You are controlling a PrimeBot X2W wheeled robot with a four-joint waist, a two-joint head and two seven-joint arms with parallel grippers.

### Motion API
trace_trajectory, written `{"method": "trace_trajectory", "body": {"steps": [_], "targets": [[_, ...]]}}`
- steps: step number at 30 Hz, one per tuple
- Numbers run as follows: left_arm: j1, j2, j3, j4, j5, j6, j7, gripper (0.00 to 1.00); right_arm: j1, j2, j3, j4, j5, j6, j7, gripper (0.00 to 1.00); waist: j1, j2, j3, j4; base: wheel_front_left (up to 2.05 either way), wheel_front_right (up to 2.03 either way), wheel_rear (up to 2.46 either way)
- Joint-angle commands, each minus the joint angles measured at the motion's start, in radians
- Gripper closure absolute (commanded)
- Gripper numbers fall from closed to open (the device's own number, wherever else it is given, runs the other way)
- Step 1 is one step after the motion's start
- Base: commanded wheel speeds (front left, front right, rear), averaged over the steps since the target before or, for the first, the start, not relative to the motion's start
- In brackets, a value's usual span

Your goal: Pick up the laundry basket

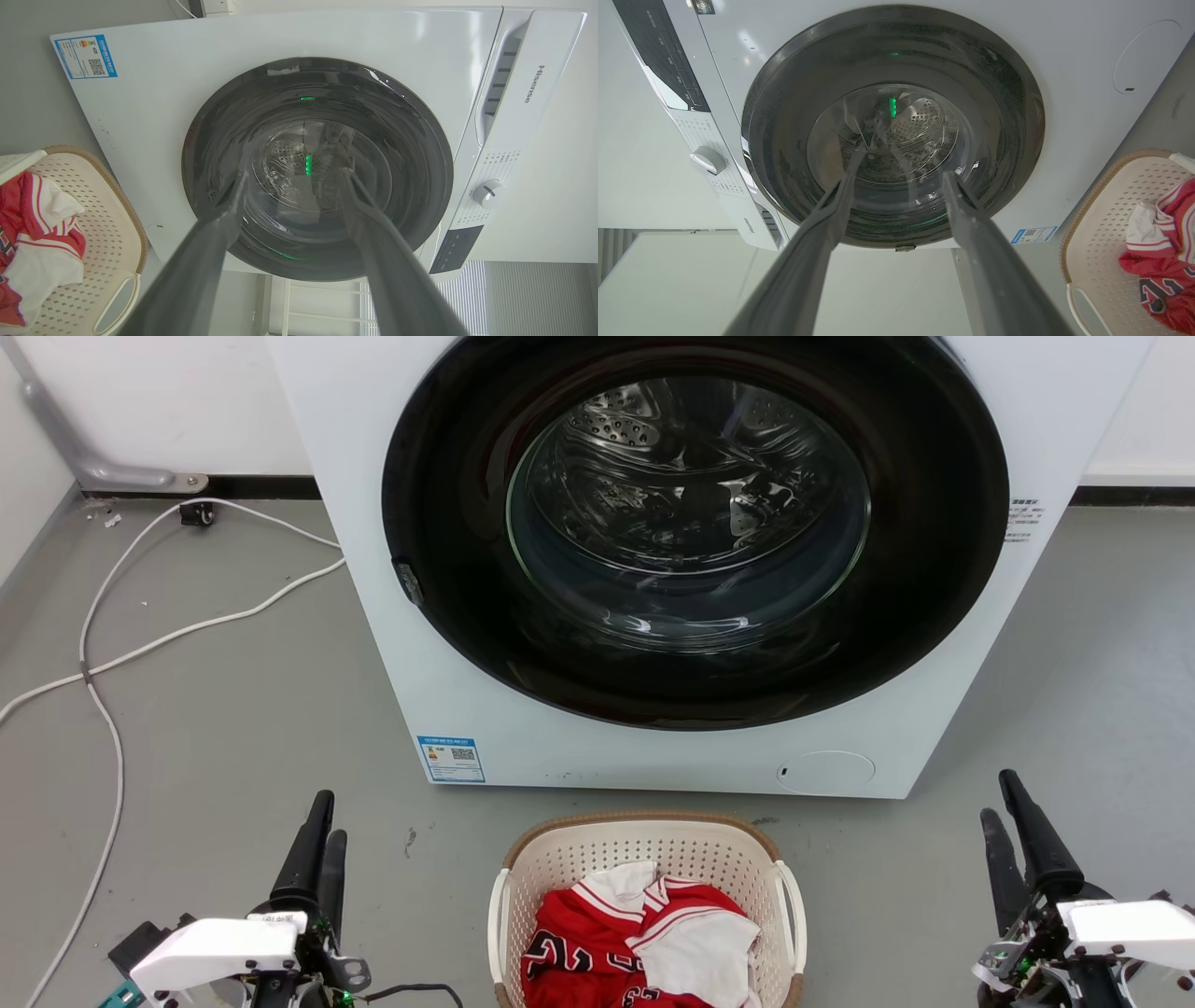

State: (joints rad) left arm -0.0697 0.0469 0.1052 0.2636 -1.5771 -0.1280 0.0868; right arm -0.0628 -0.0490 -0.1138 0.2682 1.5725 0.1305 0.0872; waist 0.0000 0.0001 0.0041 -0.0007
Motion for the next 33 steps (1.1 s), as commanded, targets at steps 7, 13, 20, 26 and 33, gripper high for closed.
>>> {"method": "trace_trajectory", "body": {"steps": [7, 13, 20, 26, 33], "targets": [[-0.011, 0.003, -0.013, -0.069, 0.2, 0.028, -0.044, 0.0, -0.004, -0.002, 0.004, -0.083, -0.225, 0.0, -0.044, 0.0, 0.0001, -0.0001, 0.004, -0.001, 0.0, 0.0, 0.0], [-0.004, 0.003, -0.028, -0.099, 0.311, 0.059, -0.066, 0.0, 0.006, -0.002, 0.013, -0.115, -0.364, 0.0, -0.066, 0.0, 0.0001, -0.0001, 0.006, -0.002, 0.0, 0.0, 0.0], [0.006, 0.003, -0.055, -0.13, 0.46, 0.077, -0.095, 0.0, 0.022, -0.002, 0.034, -0.144, -0.548, 0.0, -0.095, 0.0, 0.0001, -0.0001, 0.009, -0.003, 0.0, 0.0, 0.0], [0.014, 0.003, -0.075, -0.153, 0.572, 0.084, -0.119, 0.0, 0.032, -0.002, 0.05, -0.164, -0.686, 0.0, -0.119, 0.0, 0.0001, -0.0001, 0.012, -0.003, 0.0, 0.0, 0.0], [0.022, 0.003, -0.089, -0.181, 0.686, 0.093, -0.145, 0.0, 0.046, -0.002, 0.06, -0.196, -0.814, 0.0, -0.144, 0.0, 0.0001, -0.0001, 0.016, -0.004, 0.0, 0.0, 0.0]]}}
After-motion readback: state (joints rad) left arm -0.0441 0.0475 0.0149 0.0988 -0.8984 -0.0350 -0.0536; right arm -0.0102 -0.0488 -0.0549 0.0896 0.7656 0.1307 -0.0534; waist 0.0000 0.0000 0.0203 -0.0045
